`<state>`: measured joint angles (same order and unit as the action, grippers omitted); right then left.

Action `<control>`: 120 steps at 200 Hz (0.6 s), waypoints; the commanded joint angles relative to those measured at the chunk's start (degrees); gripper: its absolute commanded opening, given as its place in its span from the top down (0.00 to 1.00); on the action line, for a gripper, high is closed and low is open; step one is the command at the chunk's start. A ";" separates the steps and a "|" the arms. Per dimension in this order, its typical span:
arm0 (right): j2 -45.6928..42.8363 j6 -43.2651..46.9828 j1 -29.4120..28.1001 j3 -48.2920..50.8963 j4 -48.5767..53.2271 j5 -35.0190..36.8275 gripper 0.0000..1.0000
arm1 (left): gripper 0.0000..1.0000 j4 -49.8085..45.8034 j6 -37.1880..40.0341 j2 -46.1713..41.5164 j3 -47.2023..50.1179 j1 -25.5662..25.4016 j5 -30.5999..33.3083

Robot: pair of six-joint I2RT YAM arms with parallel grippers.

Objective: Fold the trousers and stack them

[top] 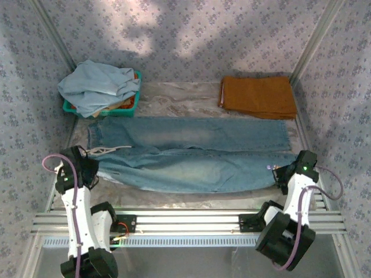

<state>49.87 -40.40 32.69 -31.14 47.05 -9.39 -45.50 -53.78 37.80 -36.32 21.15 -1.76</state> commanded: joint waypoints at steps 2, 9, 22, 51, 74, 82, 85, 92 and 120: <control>-3.51 2.62 -0.47 -4.89 1.69 -1.43 1.00 | 1.00 -2.86 1.84 -1.67 -5.72 0.30 0.03; -4.15 2.94 -0.64 -6.26 2.90 -1.14 1.00 | 1.00 -3.60 2.25 -1.75 -7.30 0.30 0.39; -4.72 2.69 -1.58 -7.77 4.13 -0.37 1.00 | 1.00 -4.66 2.79 -1.64 -10.32 0.30 1.04; -8.03 -0.83 -2.34 -8.20 2.83 -2.70 1.00 | 1.00 -6.37 3.50 -0.66 -16.58 0.30 3.48; -10.29 -2.40 -2.15 -11.85 4.77 -3.19 1.00 | 1.00 -7.05 3.52 -0.03 -20.65 0.30 4.66; -10.57 -2.27 -2.02 -13.11 5.67 -3.65 1.00 | 1.00 -7.28 3.70 0.21 -22.04 0.30 4.74; -10.66 -2.07 -1.94 -13.67 6.14 -4.03 1.00 | 1.00 -7.41 3.86 0.33 -22.53 0.30 4.87; -10.88 -1.87 -1.72 -14.77 7.17 -4.82 1.00 | 1.00 -7.95 3.87 0.54 -23.67 0.30 5.29; -11.93 -2.34 -0.92 -18.23 7.76 -4.48 1.00 | 1.00 -8.53 4.47 0.70 -26.78 0.30 6.12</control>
<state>39.09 -41.34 30.94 -45.74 53.36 -13.76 -54.83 -51.05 38.74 -58.65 21.10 0.95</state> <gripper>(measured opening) 0.065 0.108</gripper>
